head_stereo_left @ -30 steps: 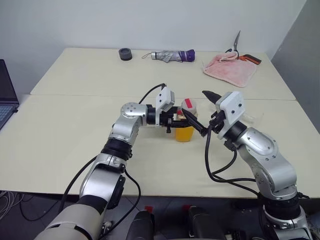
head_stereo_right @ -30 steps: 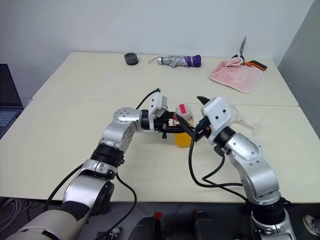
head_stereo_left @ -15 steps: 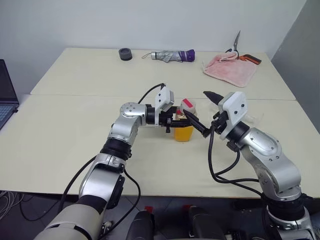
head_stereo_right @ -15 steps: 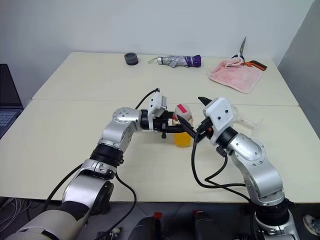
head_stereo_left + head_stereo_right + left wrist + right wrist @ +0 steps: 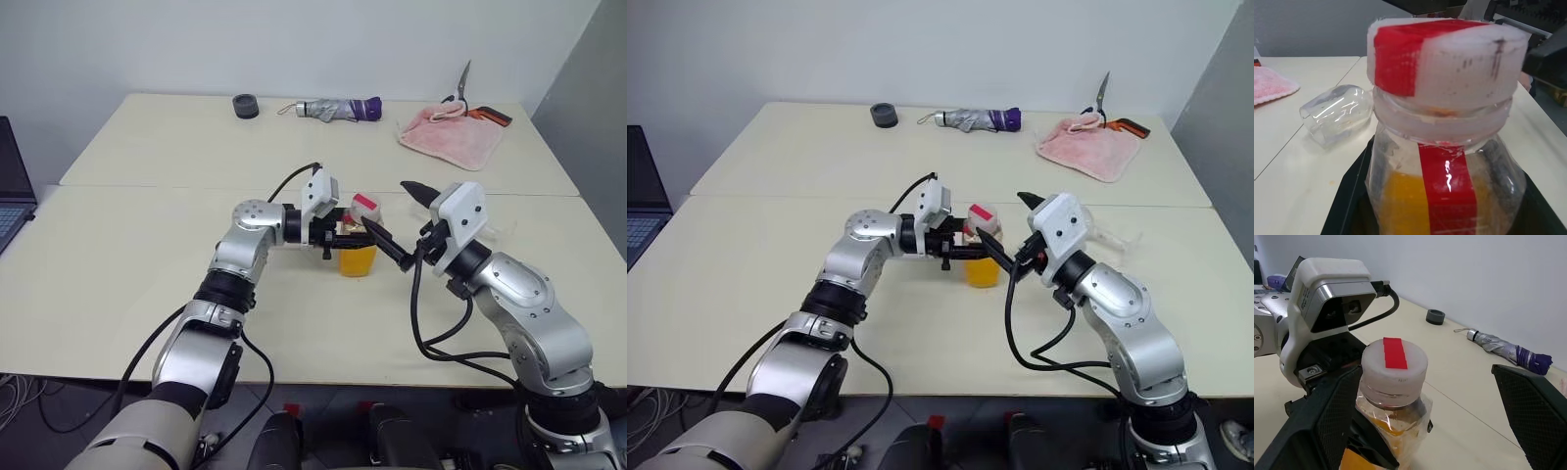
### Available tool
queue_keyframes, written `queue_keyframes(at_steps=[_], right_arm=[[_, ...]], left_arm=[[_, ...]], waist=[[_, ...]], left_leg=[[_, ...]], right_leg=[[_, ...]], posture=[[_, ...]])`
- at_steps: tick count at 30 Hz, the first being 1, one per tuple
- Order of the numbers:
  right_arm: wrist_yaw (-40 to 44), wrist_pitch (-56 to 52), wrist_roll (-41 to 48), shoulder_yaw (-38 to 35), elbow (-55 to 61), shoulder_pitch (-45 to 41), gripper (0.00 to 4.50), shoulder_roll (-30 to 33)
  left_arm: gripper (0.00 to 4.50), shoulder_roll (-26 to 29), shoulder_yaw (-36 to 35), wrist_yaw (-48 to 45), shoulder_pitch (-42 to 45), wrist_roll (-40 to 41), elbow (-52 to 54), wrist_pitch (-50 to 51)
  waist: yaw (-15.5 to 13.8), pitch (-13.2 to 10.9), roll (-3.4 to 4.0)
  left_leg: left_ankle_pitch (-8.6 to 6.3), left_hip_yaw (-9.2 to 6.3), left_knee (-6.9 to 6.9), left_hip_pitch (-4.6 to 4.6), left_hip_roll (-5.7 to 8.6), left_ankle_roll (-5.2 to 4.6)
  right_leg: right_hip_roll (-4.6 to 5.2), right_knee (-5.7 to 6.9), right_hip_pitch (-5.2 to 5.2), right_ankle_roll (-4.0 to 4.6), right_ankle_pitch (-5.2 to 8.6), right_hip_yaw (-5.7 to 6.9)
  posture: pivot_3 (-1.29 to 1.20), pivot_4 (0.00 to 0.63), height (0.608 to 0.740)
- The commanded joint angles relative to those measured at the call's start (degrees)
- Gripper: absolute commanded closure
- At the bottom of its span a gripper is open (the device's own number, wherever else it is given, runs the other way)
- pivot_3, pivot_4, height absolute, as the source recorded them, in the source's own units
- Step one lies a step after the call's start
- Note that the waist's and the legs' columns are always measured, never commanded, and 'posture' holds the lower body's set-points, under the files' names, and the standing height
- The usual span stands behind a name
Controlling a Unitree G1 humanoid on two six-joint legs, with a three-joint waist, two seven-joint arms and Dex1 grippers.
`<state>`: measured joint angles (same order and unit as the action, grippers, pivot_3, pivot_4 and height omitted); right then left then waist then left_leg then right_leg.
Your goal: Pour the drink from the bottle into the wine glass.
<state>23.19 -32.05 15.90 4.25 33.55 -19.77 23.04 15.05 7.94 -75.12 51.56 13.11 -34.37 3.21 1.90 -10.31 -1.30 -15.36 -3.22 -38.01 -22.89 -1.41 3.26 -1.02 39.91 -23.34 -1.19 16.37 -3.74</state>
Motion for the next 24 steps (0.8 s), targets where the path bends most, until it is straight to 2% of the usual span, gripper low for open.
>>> queue_keyframes(at_steps=[1,24], right_arm=[[-1.17,0.34,-0.31,-2.95,0.97,-0.33,0.00,0.38],[0.01,0.12,0.63,-2.60,1.64,-0.02,0.00,0.18]], left_arm=[[2.70,0.15,-0.94,-0.69,0.60,1.18,1.61,-0.97],[2.70,0.04,-1.22,-0.43,0.59,0.95,1.45,-1.08]], waist=[[0.00,0.00,0.00],[-0.01,0.00,0.00]], left_leg=[[0.00,0.00,0.00,0.00,0.00,0.00],[0.00,0.00,0.00,0.00,0.00,0.00]], right_leg=[[0.00,0.00,0.00,0.00,0.00,0.00],[0.00,0.01,0.00,0.00,0.00,0.00]], posture=[[0.00,0.150,0.740],[0.00,0.150,0.740]])
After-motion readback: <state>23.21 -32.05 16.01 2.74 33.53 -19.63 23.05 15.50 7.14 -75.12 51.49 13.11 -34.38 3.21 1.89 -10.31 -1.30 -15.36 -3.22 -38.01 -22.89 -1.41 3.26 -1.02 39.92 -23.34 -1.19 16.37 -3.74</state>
